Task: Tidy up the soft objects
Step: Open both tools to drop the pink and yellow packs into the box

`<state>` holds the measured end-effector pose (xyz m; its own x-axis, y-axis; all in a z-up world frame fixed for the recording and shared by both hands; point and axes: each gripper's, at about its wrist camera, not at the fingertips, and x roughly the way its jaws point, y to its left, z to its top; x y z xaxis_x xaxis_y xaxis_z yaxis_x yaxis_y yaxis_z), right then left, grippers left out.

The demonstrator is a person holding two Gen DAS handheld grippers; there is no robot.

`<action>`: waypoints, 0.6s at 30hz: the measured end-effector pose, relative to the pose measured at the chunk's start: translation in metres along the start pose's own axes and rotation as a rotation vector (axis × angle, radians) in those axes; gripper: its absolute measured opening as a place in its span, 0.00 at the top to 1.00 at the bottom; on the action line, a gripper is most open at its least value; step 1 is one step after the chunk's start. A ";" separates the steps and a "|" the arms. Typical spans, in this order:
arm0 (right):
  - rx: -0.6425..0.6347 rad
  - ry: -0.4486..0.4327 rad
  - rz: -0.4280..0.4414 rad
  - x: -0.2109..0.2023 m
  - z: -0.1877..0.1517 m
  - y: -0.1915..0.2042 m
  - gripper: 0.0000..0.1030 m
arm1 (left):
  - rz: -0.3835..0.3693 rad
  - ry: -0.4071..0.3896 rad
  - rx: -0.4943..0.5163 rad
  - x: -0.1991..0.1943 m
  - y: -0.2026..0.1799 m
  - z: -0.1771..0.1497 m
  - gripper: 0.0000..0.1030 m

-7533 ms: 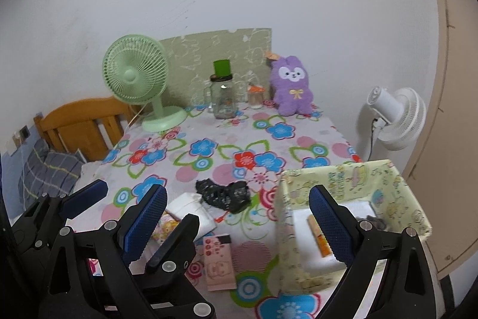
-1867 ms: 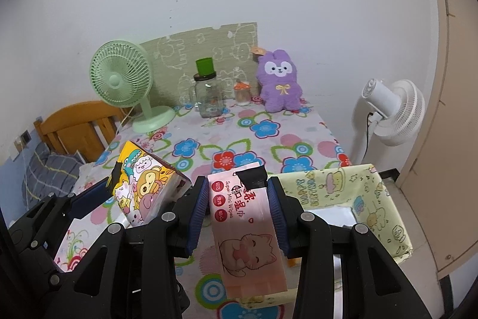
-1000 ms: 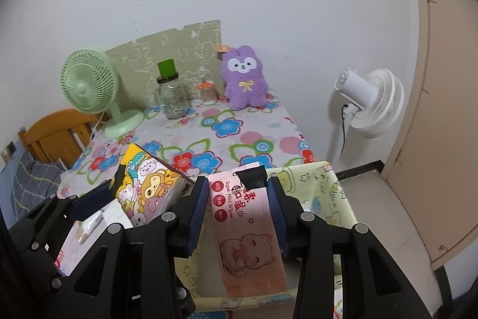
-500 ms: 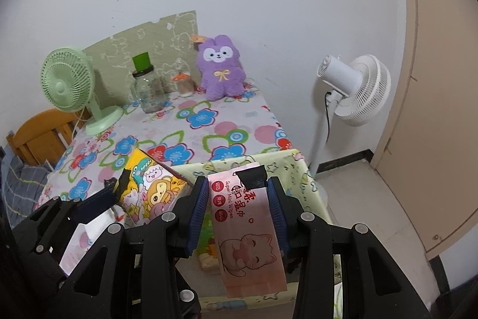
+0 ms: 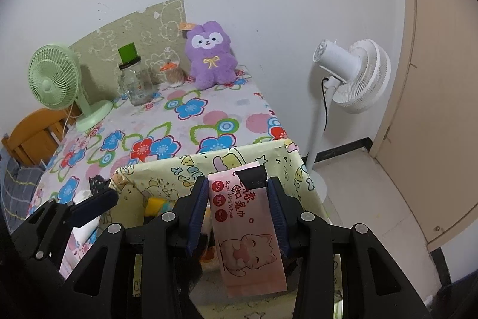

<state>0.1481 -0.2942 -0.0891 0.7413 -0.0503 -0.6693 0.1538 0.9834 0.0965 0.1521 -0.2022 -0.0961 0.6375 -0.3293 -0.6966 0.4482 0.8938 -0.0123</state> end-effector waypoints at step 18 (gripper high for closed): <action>-0.057 -0.047 0.026 -0.009 0.002 0.016 0.25 | 0.044 0.031 -0.039 -0.010 0.010 0.000 0.07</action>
<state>0.1455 -0.2788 -0.0799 0.7744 -0.0314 -0.6320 0.0976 0.9927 0.0703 0.1505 -0.1905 -0.0891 0.6363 -0.2805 -0.7187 0.3952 0.9186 -0.0087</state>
